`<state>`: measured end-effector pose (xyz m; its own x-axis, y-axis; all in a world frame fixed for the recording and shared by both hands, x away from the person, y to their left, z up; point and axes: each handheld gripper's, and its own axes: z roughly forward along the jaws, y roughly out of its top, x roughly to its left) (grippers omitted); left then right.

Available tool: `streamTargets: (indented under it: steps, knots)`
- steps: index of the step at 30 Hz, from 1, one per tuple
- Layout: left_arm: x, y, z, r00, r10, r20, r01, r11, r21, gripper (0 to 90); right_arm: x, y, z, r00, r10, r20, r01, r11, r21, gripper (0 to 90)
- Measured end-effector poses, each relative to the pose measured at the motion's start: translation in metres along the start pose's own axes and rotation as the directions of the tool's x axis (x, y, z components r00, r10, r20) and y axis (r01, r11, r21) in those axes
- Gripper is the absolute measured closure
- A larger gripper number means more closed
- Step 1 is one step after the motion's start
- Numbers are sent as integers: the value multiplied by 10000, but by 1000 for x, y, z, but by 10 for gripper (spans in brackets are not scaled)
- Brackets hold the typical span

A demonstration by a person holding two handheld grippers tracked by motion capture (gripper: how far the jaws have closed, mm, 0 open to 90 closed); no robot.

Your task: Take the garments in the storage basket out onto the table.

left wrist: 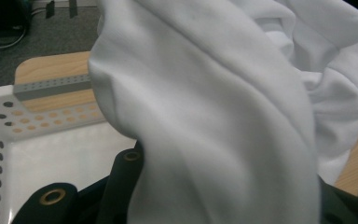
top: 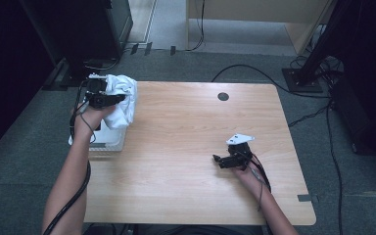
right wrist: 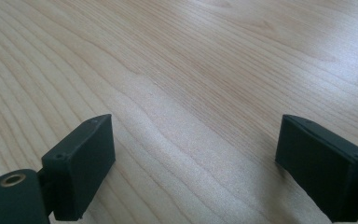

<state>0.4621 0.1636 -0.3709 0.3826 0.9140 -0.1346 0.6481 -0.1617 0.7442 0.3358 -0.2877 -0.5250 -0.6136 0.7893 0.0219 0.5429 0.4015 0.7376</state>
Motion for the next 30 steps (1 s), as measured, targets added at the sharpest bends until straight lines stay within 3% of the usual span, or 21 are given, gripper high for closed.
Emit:
streamTargets:
  steps: [12, 24, 30]
  knots:
    - [-31, -2, 3, 9979, 430, 488, -439, 9989, 165, 660, 0, 0, 0, 10000, -3, 0, 3, 10000, -1, 120]
    - [-62, -12, 6, 9926, 984, 711, -1014, 9941, 397, 659, 0, 0, 0, 10000, 0, 0, 0, 10000, -3, 120]
    - [-70, -21, 12, 9925, 731, 981, -773, 9962, 394, 660, 0, 0, 0, 10000, -1, 1, 1, 10000, -2, 120]
